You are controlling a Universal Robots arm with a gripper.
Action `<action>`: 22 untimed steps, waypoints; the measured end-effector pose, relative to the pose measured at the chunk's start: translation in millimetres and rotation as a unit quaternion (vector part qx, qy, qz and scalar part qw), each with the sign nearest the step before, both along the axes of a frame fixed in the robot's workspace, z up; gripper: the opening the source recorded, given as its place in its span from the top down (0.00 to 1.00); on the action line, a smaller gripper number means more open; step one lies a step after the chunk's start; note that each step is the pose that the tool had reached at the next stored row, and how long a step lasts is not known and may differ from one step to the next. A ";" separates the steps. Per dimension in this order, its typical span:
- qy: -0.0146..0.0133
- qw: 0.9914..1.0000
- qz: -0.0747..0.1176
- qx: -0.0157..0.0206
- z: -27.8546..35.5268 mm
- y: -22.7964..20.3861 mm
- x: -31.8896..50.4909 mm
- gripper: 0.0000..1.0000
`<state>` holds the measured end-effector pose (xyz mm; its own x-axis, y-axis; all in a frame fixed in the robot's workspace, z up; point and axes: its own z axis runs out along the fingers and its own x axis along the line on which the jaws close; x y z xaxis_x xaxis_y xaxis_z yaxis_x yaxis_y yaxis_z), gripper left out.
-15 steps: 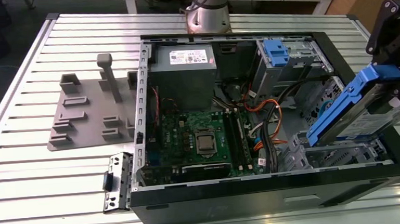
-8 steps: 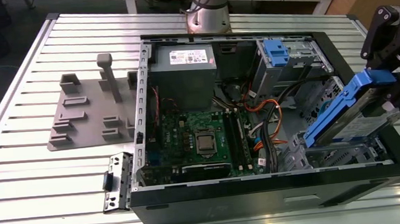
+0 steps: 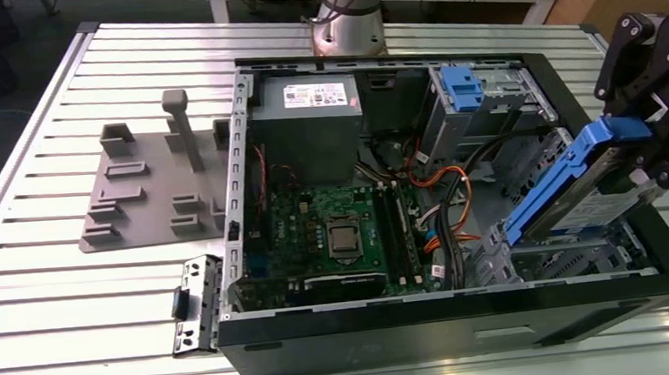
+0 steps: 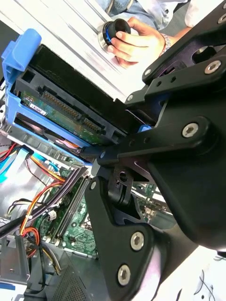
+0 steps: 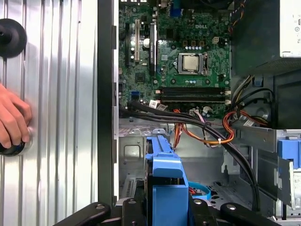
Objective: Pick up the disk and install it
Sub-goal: 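Insert the disk into the insertion slot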
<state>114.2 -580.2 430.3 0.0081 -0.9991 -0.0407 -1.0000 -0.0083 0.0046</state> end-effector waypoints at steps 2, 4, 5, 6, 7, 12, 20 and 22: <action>0.000 1.000 0.001 0.000 -1.8 0.1 0.0 0.64; 0.000 1.000 0.001 0.000 -4.2 0.1 0.0 0.64; 0.000 1.000 0.001 0.000 -5.3 0.1 0.0 0.64; 0.000 1.000 0.001 -0.001 -6.4 0.1 0.0 0.64; 0.000 1.000 0.001 -0.001 -7.7 0.2 0.0 0.64; 0.000 1.000 0.002 0.000 -15.7 0.1 -0.1 0.64; 0.001 1.000 0.002 0.000 -28.9 0.1 0.0 0.64; 0.001 1.000 0.002 0.000 -31.9 0.1 0.0 0.64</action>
